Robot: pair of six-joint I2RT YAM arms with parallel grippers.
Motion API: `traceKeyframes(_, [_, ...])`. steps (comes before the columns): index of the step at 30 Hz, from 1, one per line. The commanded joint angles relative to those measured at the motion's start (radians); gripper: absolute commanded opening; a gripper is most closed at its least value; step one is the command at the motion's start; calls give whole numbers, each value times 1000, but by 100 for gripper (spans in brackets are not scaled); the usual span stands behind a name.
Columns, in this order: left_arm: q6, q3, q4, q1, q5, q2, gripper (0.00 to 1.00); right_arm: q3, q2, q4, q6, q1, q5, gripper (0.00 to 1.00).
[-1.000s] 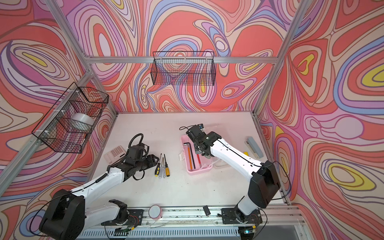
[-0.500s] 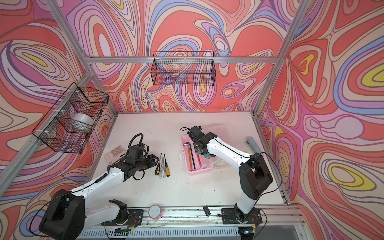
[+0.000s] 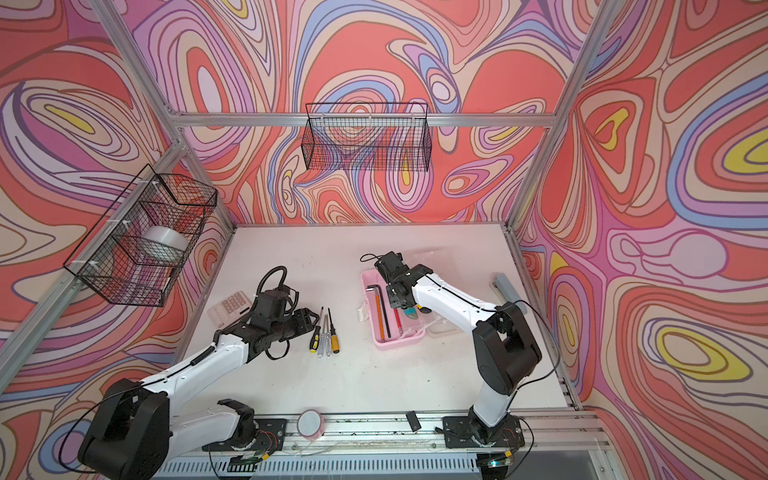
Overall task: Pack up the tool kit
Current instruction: 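Lift the teal knife into the pink box and release it with the right gripper, then move the right gripper back over the screwdrivers and grasp the yellow-handled one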
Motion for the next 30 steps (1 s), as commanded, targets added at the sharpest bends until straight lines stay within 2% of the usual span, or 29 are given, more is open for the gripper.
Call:
traceKeyframes(1, [12, 27, -22, 5, -6, -16, 54, 46, -54, -30, 15, 2, -11, 51])
traceKeyframes(8, [14, 21, -25, 5, -26, -32, 54, 122, -162, -38, 57, 29, -86, 48])
traceKeyframes(13, [23, 54, -37, 5, -9, 0, 54, 163, -195, -12, 112, 159, -70, 48])
traceKeyframes(19, [11, 62, -30, 5, 12, -10, 54, 203, -156, 9, 168, 322, -19, 48])
traceKeyframes(26, [17, 63, -39, 3, 20, 3, 54, 193, -62, 105, 215, 408, -122, 46])
traceKeyframes(30, [24, 61, -48, 3, 41, 10, 54, 218, 23, 116, 231, 445, -135, 44])
